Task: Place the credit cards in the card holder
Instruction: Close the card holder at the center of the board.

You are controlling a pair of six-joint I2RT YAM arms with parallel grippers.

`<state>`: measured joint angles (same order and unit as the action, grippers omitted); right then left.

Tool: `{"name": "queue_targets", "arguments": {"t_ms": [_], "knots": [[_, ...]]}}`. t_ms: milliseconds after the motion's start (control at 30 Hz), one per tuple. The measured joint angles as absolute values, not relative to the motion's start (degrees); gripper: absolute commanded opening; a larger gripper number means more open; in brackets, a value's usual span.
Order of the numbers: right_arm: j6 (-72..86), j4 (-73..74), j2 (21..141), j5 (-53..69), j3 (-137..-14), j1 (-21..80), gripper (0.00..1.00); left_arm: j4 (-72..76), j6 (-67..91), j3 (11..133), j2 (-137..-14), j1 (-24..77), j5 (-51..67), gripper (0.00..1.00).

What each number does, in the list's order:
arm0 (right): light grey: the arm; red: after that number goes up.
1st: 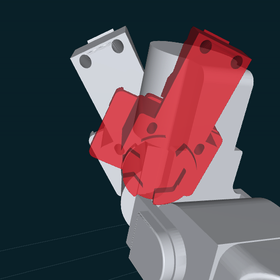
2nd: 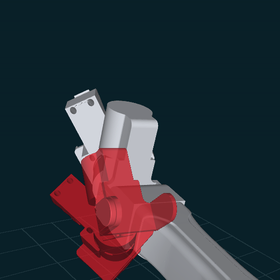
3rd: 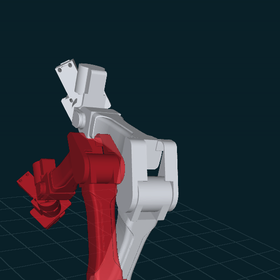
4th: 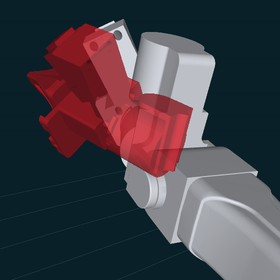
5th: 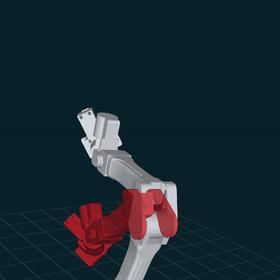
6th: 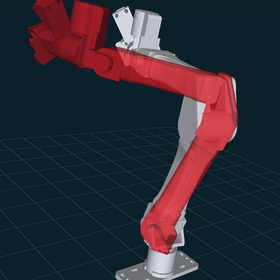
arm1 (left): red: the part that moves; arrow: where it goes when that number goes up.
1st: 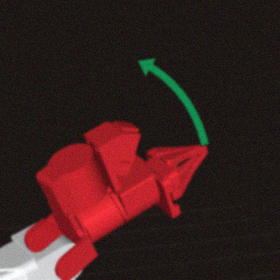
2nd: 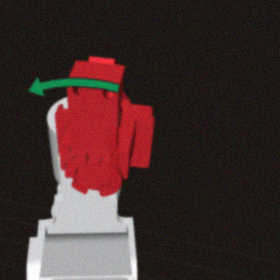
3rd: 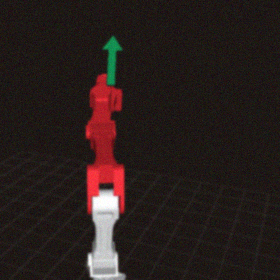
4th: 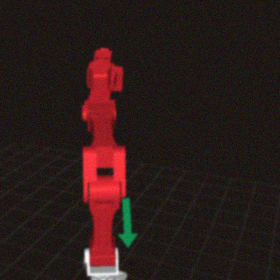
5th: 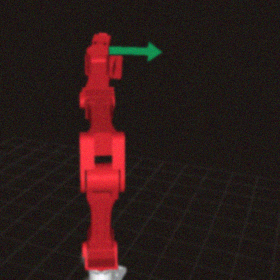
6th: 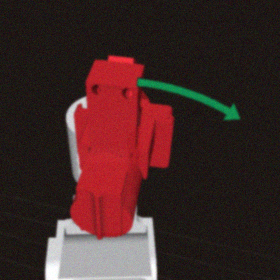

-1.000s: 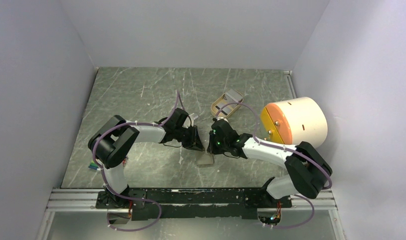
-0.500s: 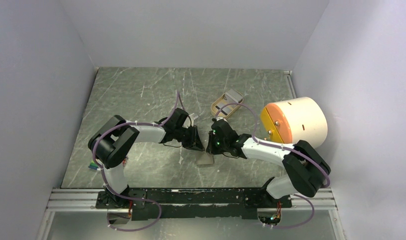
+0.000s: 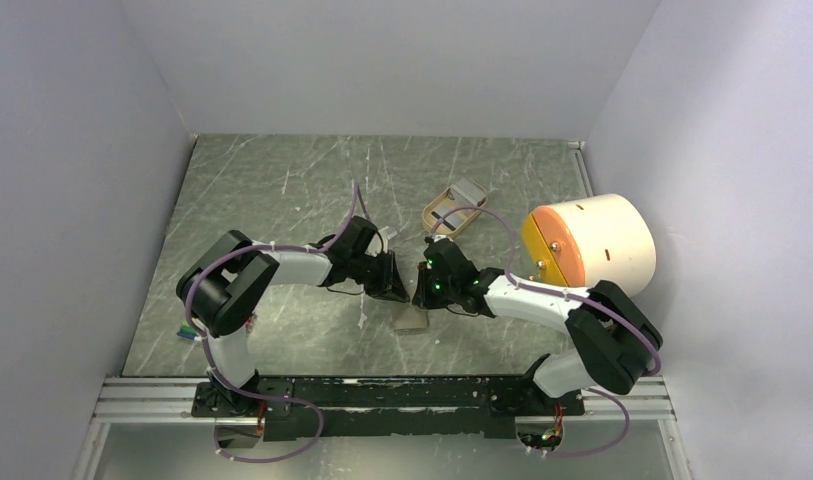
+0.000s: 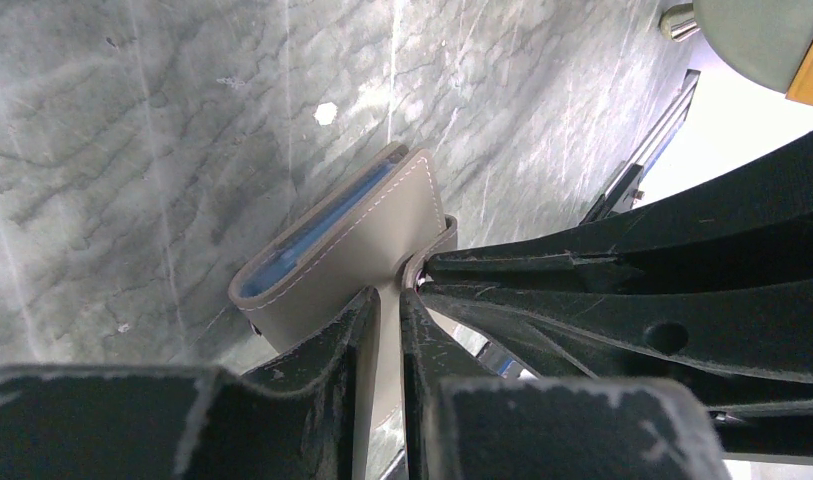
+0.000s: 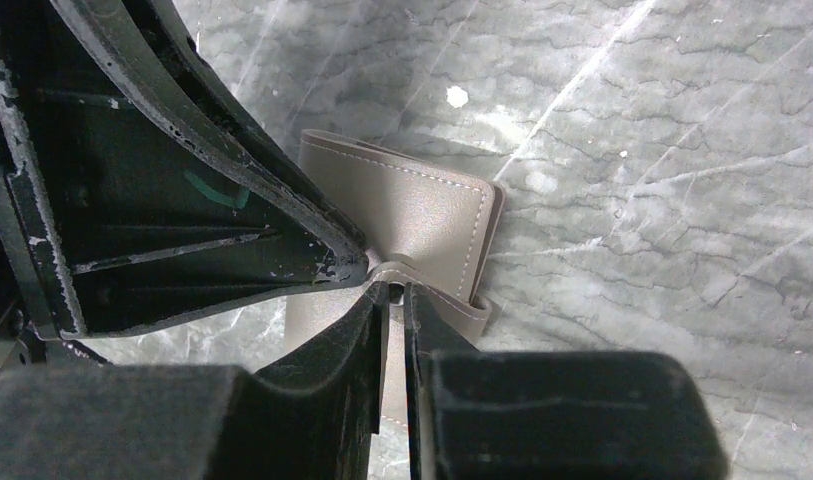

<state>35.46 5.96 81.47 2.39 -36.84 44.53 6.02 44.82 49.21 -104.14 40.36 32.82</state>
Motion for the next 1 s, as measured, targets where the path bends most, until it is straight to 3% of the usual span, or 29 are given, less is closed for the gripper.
{"name": "queue_targets", "arguments": {"t_ms": [1000], "knots": [[34.5, 10.8, 81.4, 0.3, -39.2, 44.1, 0.2, -2.9, 43.7, 51.3, -101.4, 40.7, 27.7, 0.19]]}}
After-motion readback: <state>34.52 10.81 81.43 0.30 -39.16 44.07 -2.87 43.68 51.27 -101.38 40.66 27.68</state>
